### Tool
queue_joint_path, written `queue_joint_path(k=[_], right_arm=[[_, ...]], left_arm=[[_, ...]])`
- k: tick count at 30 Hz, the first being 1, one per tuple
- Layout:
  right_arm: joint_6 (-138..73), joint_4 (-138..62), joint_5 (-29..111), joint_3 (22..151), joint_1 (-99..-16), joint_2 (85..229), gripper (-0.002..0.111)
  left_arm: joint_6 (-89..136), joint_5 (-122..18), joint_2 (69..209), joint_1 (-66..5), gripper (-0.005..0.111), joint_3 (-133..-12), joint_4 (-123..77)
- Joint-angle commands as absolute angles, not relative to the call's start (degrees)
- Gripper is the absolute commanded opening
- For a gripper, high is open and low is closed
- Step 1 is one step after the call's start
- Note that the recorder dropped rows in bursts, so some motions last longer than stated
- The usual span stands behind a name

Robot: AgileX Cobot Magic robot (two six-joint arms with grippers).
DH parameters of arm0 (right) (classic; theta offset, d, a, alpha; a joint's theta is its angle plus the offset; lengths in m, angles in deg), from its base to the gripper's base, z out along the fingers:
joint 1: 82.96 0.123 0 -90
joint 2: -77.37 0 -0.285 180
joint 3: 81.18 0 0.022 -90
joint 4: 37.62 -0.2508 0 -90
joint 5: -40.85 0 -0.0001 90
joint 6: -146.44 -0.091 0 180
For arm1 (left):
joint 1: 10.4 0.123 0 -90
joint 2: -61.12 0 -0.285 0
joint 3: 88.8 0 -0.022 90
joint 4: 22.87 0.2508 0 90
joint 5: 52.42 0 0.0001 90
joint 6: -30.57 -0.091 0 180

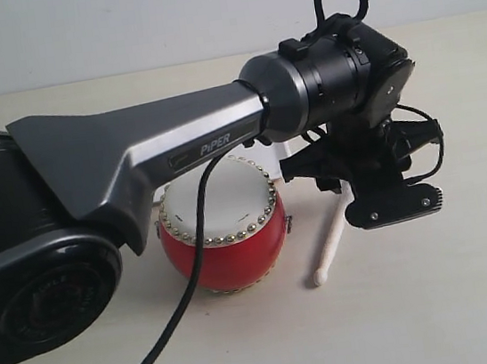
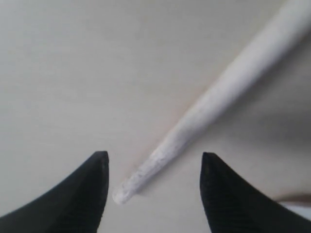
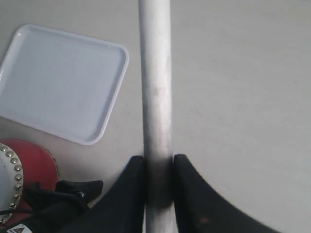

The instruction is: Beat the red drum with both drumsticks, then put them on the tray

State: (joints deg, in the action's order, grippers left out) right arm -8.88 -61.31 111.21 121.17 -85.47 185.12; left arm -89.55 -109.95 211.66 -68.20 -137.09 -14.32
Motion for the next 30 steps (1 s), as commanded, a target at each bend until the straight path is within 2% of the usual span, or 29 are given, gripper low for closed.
queue_joint_path(k=[1,30], right_arm=[[-8.64,-61.6,110.81,120.87,-85.58,184.23,0.0],[-8.74,-62.76,110.81,120.87,-85.58,184.13,0.0]], left_arm=[[-89.58,-109.3,211.87,-68.28,0.055,-137.02,-17.03],[-88.96,-109.91,212.83,-68.28,0.055,-137.02,-17.29]])
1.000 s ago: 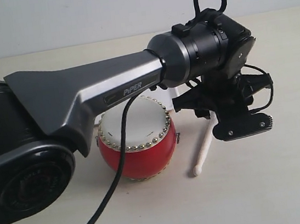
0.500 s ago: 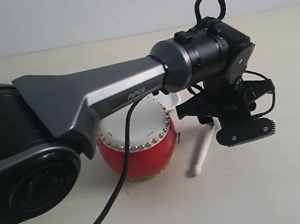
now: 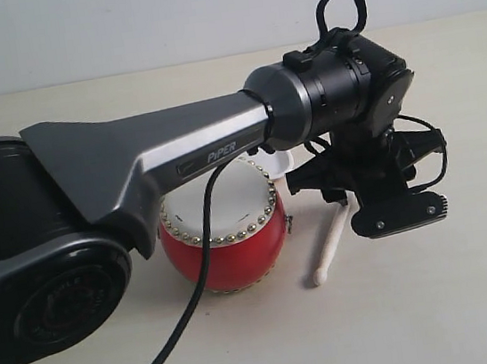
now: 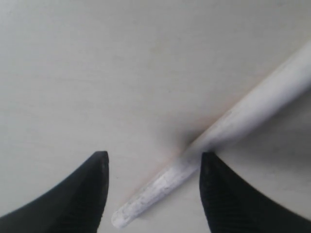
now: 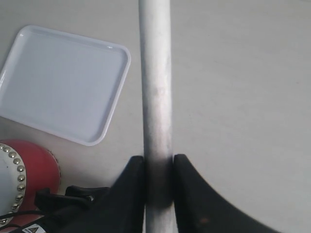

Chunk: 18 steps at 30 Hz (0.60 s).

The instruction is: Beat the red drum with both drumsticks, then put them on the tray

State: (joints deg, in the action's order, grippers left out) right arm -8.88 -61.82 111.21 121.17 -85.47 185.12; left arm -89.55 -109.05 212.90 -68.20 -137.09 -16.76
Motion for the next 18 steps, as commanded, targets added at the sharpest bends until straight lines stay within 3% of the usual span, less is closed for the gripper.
queue_joint_path(k=[1,18], right_arm=[[-8.74,-62.76,110.81,120.87,-85.58,184.13,0.0],[-8.22,-62.44,110.81,120.87,-85.58,184.13,0.0]], left_arm=[[-88.96,-109.7,212.83,-68.28,0.055,-137.02,-17.29],[-86.28,-111.89,212.51,-68.28,0.055,-137.02,-8.11]])
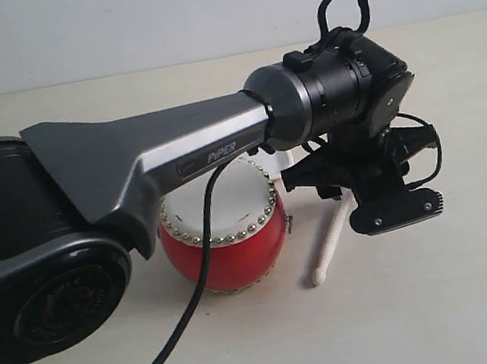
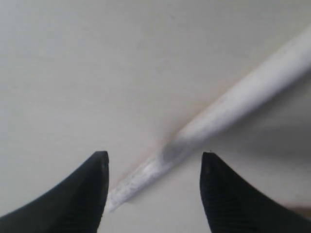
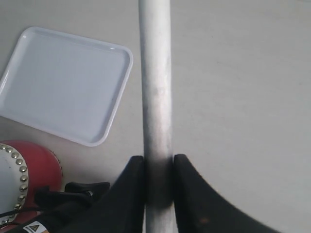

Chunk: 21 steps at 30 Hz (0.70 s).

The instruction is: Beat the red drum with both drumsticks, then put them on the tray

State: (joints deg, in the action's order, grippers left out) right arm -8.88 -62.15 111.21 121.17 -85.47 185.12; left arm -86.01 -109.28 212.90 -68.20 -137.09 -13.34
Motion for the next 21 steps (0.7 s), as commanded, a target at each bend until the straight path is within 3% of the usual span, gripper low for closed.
queue_joint_path(k=[1,21], right_arm=[[-8.23,-62.33,110.81,120.87,-85.58,184.13,0.0],[-8.1,-61.44,110.81,120.87,-85.58,185.36,0.0]], left_arm=[[-86.51,-112.43,212.51,-68.28,0.055,-137.02,-7.51],[-86.62,-112.68,212.51,-67.43,0.055,-137.02,-17.59]])
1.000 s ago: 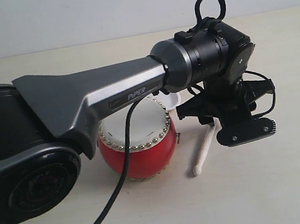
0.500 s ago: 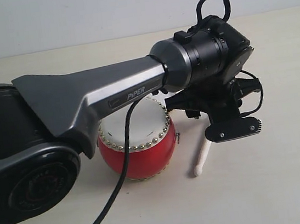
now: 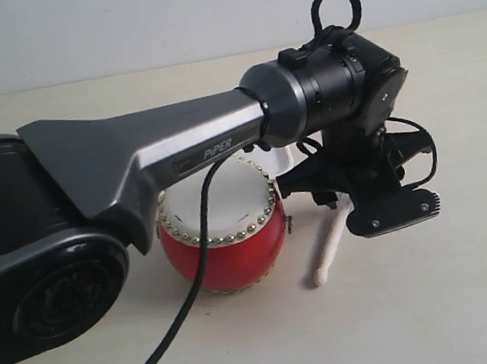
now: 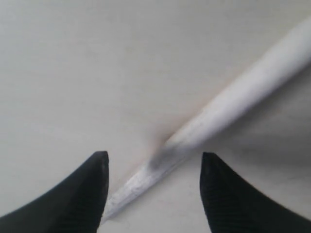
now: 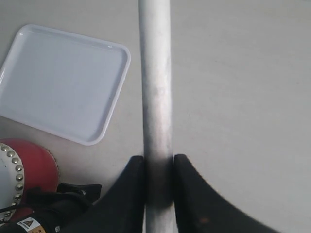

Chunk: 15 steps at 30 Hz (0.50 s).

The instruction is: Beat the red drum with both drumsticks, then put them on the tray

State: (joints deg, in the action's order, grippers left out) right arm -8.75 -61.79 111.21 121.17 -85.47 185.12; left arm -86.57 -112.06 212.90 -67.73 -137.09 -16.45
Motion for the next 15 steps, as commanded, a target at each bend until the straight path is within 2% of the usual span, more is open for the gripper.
queue_joint_path(k=[1,15], right_arm=[[-8.1,-61.44,110.81,120.87,-85.58,185.36,0.0],[-8.1,-61.55,110.81,120.87,-85.58,185.36,0.0]], left_arm=[[-86.62,-112.68,212.51,-67.32,0.055,-137.02,-17.59],[-86.11,-113.84,212.51,-66.4,0.055,-137.02,-17.83]])
